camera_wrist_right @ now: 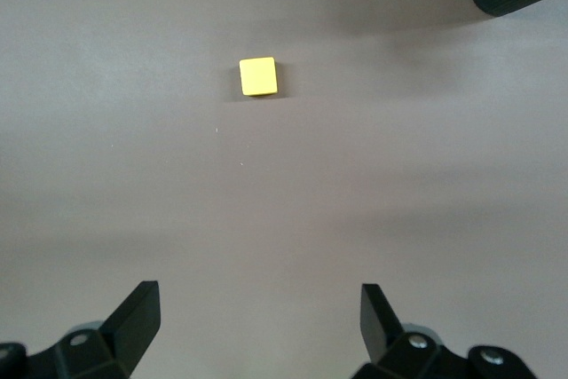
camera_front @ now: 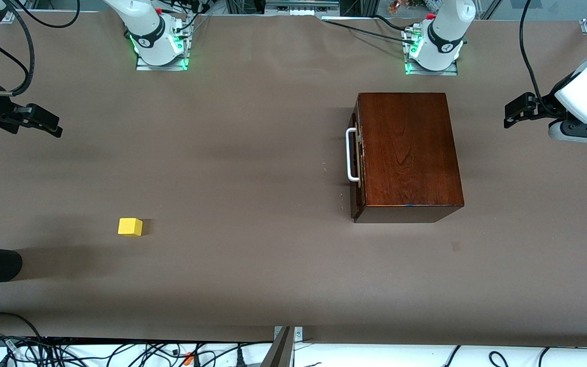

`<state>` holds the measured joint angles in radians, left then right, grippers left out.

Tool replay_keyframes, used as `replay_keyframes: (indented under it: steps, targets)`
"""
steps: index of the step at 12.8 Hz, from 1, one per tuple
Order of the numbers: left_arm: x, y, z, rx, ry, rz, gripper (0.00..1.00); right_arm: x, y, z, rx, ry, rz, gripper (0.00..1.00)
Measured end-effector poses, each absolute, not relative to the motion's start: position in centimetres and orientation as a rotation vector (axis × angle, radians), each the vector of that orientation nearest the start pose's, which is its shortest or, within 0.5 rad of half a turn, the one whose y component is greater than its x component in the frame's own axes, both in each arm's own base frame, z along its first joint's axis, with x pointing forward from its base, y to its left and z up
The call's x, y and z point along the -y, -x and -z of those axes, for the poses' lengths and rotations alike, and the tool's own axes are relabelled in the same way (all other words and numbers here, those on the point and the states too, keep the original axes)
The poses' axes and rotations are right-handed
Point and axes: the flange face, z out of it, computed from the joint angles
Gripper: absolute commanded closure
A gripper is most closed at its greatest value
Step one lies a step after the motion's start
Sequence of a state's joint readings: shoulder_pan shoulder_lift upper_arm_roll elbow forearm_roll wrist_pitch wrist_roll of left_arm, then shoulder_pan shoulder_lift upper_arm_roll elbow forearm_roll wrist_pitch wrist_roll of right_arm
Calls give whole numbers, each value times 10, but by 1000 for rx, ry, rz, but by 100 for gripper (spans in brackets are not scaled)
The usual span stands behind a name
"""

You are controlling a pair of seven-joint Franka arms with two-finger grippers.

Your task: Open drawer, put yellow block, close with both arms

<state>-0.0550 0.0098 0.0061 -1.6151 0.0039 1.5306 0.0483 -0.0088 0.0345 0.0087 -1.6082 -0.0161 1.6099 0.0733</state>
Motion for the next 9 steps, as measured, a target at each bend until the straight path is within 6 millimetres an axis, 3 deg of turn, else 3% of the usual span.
replay_keyframes:
  steps: [9]
  targets:
    - [27, -549, -596, -154, 3129, -165, 0, 2, -567, -590, -114, 3156, -53, 0]
